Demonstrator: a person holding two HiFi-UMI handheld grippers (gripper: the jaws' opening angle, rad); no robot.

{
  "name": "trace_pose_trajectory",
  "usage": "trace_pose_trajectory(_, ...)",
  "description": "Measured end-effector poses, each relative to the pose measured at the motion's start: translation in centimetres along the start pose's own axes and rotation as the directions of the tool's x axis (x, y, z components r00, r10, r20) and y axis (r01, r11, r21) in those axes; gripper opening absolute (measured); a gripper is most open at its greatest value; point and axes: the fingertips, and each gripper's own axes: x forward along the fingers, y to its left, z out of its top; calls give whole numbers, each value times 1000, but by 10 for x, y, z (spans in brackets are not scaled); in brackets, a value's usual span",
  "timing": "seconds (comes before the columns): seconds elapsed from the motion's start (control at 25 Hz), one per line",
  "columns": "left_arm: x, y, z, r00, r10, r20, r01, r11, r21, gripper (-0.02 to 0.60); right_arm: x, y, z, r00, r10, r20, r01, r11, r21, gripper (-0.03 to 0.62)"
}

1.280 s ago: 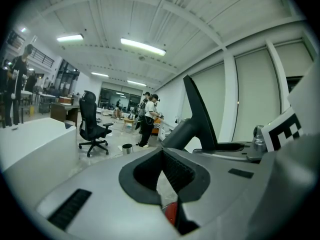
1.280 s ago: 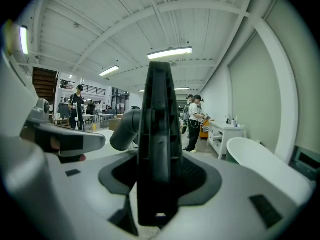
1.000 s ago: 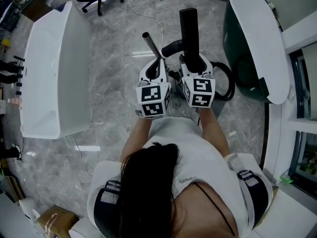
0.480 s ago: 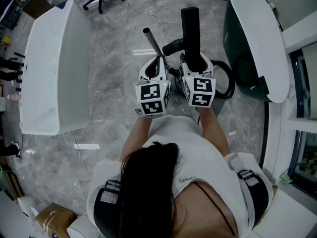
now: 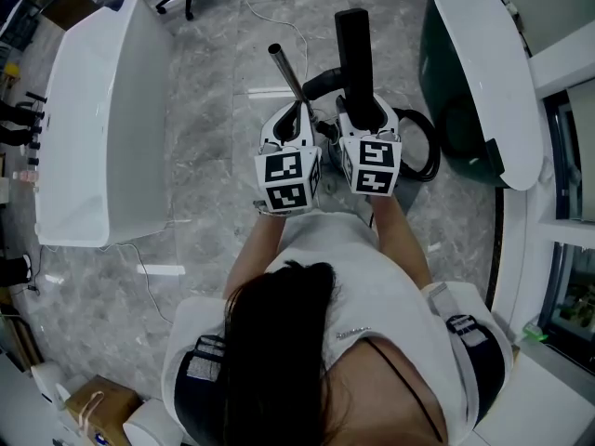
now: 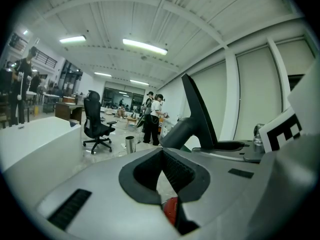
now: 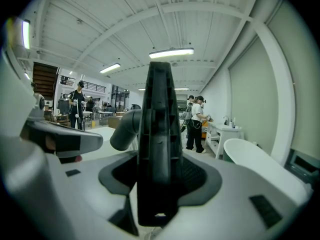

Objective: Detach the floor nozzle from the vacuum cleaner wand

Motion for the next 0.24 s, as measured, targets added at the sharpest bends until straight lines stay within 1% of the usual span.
trace_pose_trajectory(0.24,-2,3,-6,1000,9,-14,-9,1000,-9,3,-1,3,-3,1000,4,-5,-4,1000,-5,233)
